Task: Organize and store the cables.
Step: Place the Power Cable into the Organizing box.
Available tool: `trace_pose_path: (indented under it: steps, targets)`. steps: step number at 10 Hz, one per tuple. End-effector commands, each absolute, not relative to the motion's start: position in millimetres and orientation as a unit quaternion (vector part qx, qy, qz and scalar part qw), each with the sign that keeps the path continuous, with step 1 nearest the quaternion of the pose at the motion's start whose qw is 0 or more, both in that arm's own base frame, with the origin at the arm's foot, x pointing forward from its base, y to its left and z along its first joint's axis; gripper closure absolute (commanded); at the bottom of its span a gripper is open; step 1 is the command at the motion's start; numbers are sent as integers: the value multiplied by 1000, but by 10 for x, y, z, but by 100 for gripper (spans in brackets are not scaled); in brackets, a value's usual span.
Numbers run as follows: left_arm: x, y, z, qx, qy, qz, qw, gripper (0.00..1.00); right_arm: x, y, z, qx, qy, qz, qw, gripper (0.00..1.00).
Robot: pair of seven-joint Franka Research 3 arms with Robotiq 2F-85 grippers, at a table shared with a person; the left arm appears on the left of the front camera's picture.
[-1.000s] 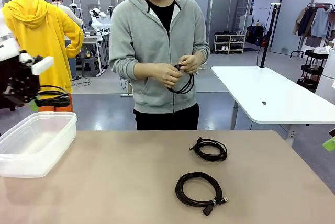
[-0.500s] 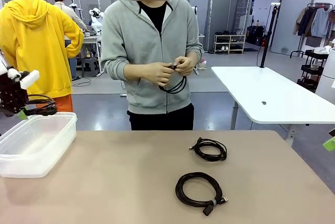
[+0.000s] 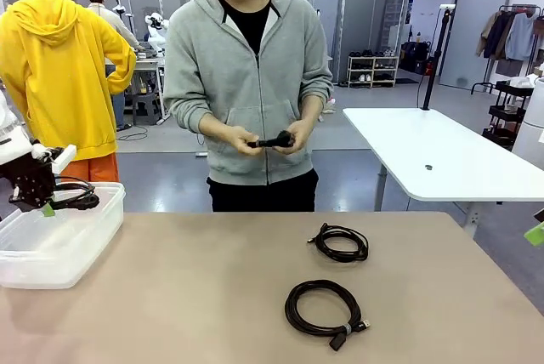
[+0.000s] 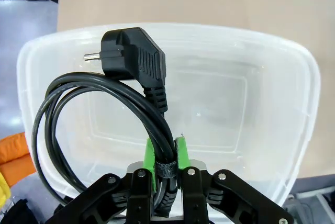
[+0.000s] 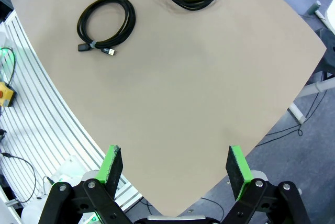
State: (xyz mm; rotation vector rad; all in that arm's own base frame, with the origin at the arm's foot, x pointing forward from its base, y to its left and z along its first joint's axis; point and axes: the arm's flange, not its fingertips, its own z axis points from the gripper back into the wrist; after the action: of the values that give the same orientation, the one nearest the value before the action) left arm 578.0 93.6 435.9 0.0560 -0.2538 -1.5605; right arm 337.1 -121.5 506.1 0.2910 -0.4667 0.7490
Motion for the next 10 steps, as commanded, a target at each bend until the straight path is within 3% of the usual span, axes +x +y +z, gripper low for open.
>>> trace_pose_path:
  steps: [1,5,6,10]
  targets:
    - [5821,948,4278,21,-100,-681,725,82,3354,-1224,5071,140,-223,367,892,0]
    - [5799,974,3972,-4,-80,-663,744,82,3354,-1224,5071,140,-223,367,892,0]
    - [5783,964,3962,-5,-79,-661,746,76,3354,-1224,5071,140,-223,367,892,0]
    - [5809,938,4025,1,-74,-652,754,17,3354,-1224,5071,140,-223,367,892,0]
